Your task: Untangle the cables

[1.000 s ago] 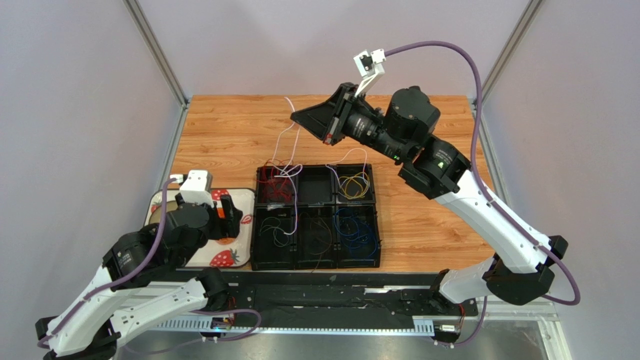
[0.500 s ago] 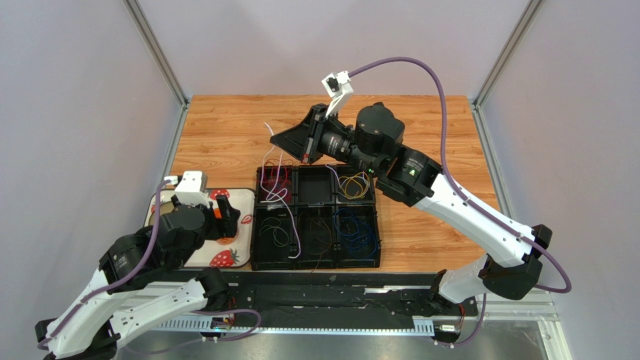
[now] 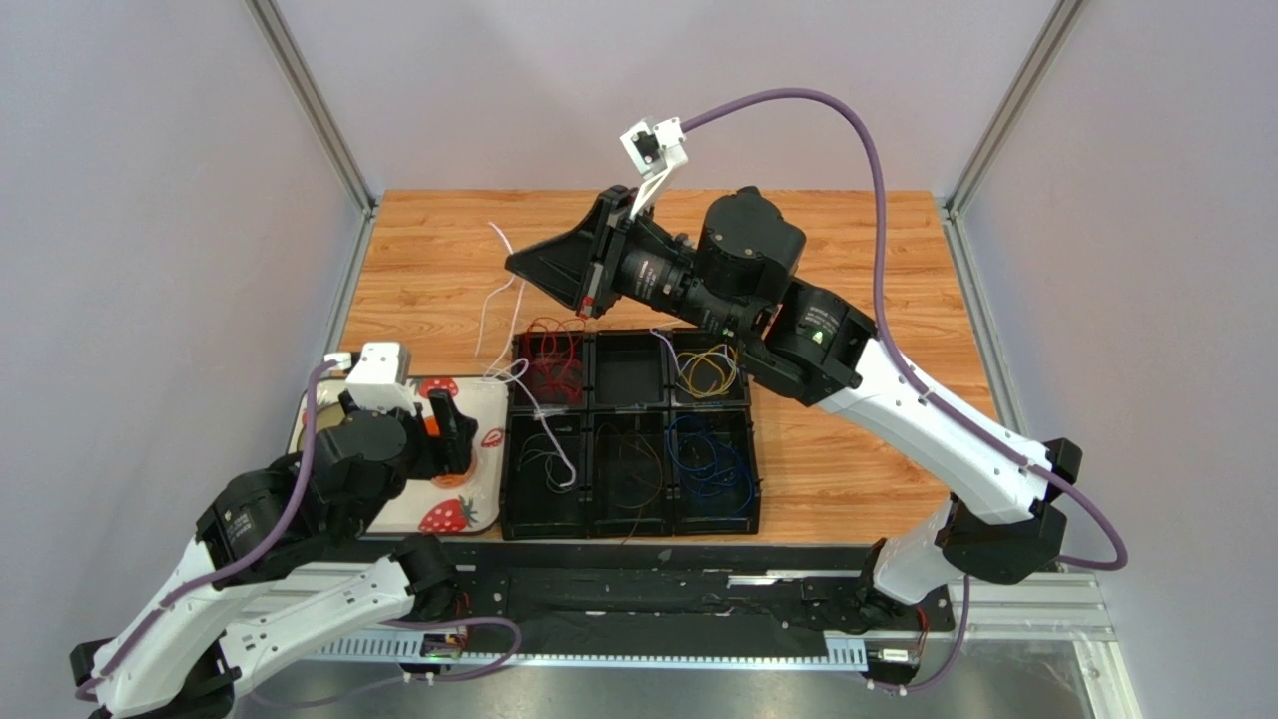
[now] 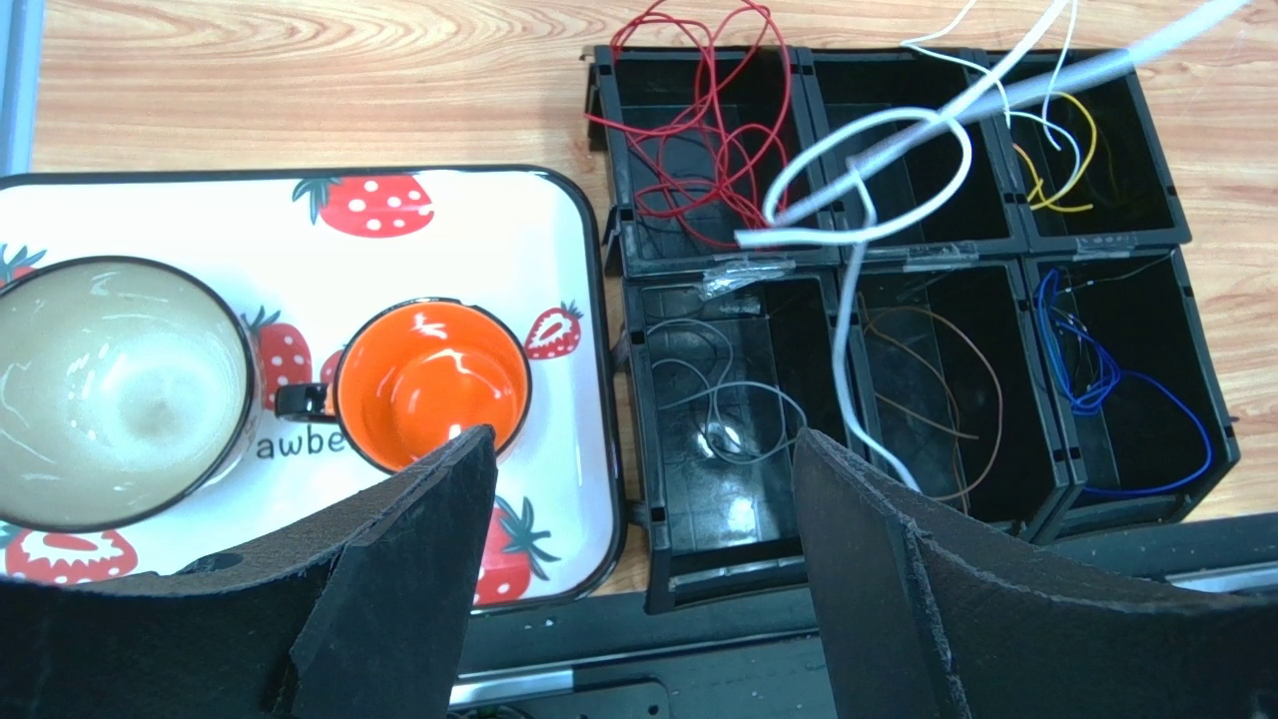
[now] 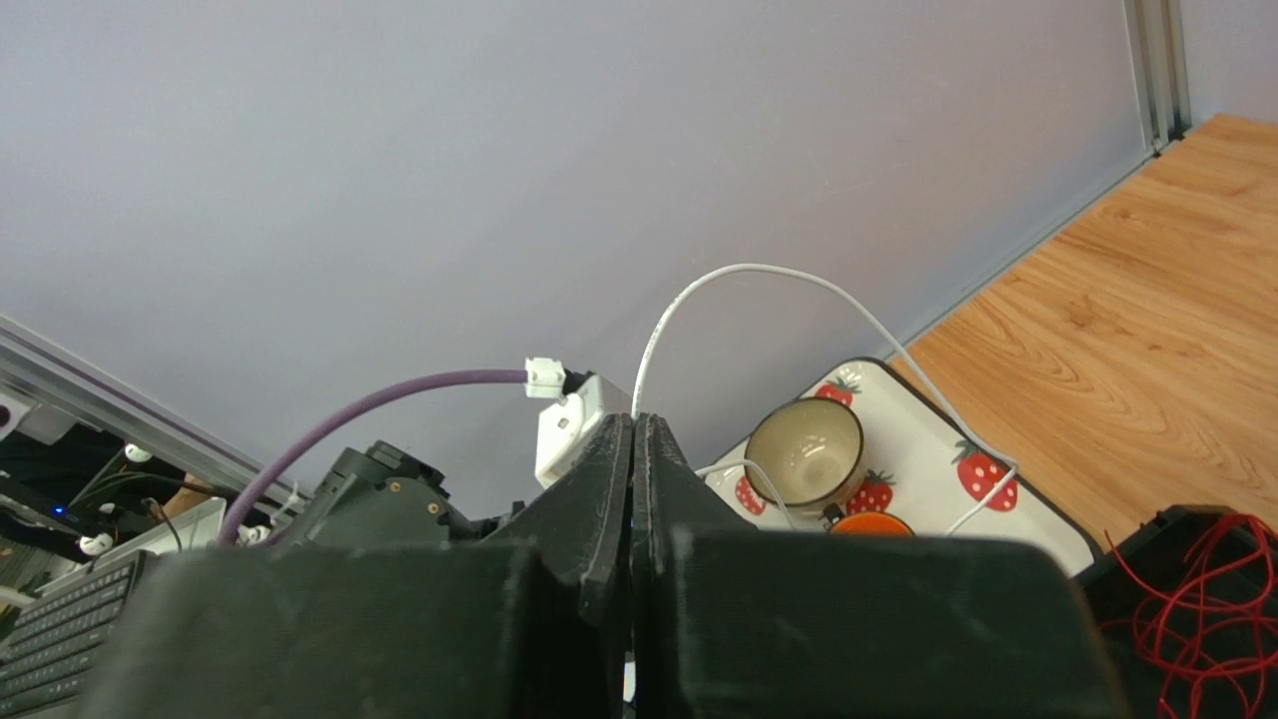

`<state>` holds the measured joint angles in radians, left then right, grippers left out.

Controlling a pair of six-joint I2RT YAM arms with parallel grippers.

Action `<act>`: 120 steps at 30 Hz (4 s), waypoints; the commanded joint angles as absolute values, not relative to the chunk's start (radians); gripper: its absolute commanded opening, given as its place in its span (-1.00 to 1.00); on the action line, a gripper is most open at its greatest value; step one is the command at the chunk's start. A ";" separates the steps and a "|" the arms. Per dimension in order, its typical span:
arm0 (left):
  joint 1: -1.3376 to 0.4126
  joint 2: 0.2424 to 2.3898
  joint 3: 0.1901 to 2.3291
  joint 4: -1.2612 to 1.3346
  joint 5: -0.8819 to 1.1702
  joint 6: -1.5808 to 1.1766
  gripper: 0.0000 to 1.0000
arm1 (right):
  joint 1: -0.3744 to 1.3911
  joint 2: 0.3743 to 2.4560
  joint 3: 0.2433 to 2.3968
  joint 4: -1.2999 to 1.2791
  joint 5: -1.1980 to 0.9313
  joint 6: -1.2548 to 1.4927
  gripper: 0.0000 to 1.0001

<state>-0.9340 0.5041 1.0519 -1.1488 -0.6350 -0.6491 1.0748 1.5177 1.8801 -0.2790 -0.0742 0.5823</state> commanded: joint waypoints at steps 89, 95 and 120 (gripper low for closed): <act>-0.925 0.523 1.046 -1.158 -0.649 -0.663 0.61 | 1.229 1.822 1.353 -0.287 -0.121 0.488 -1.00; -0.925 0.523 1.046 -1.158 -0.649 -0.663 0.61 | 1.235 1.878 1.365 -0.227 -0.250 0.557 -1.00; -0.925 0.538 1.046 -1.161 -0.657 -0.666 0.61 | 1.183 1.974 1.531 -0.431 0.000 0.448 -1.00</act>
